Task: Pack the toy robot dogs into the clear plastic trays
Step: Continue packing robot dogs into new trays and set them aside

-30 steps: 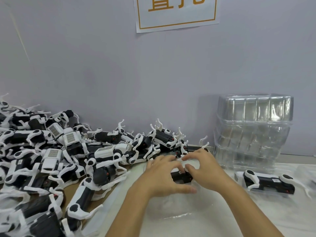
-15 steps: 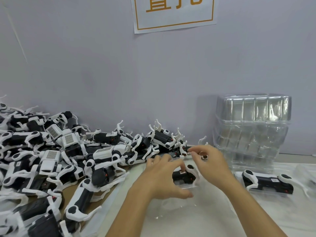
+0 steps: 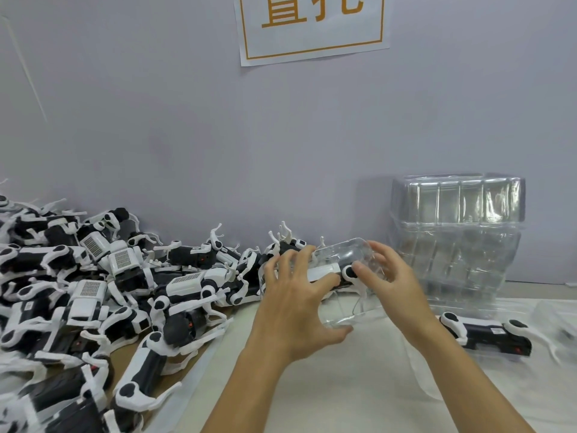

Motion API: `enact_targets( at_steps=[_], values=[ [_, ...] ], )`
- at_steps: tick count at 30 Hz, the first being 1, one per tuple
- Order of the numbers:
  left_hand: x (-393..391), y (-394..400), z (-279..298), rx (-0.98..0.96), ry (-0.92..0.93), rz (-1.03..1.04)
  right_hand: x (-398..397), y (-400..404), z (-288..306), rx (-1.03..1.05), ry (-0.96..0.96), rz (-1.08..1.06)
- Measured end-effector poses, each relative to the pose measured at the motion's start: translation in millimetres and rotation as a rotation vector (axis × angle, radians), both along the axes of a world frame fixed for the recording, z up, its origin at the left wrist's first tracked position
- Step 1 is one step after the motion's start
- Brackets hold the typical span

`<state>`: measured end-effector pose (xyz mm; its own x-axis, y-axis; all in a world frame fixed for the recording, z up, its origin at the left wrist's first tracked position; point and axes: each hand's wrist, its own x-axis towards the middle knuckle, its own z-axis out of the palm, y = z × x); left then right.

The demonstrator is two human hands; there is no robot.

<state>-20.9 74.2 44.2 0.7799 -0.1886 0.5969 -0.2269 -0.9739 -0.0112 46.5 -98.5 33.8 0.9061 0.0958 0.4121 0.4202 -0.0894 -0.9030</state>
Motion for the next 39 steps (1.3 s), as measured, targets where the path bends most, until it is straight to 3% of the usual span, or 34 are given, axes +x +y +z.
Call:
enact_targets(
  at_steps=[13, 20, 24, 28, 32, 39],
  values=[
    [2.0, 0.7, -6.2, -0.003, -0.004, 0.012, -3.3, 5.5, -2.8, -0.134, -0.078, -0.068],
    [3.8, 4.3, -8.7, -0.093, -0.045, -0.016, -5.7, 2.0, -0.7, -0.182, -0.077, 0.013],
    [5.0, 6.8, -9.8, -0.159, -0.007, -0.022, -5.3, 2.7, 0.0, -0.091, -0.102, 0.031],
    [3.8, 10.7, -8.5, -0.410, 0.042, -0.067, -4.4, 0.0, 3.5, 0.169, -0.066, -0.021],
    [3.9, 13.6, -5.4, -0.657, 0.040, -0.121, -1.3, -3.4, 2.7, 0.300, -0.018, -0.072],
    [-1.9, 22.4, 10.1, -1.491, 0.146, -0.425, -2.1, 0.0, 4.9, 0.359, 0.063, -0.037]
  ],
)
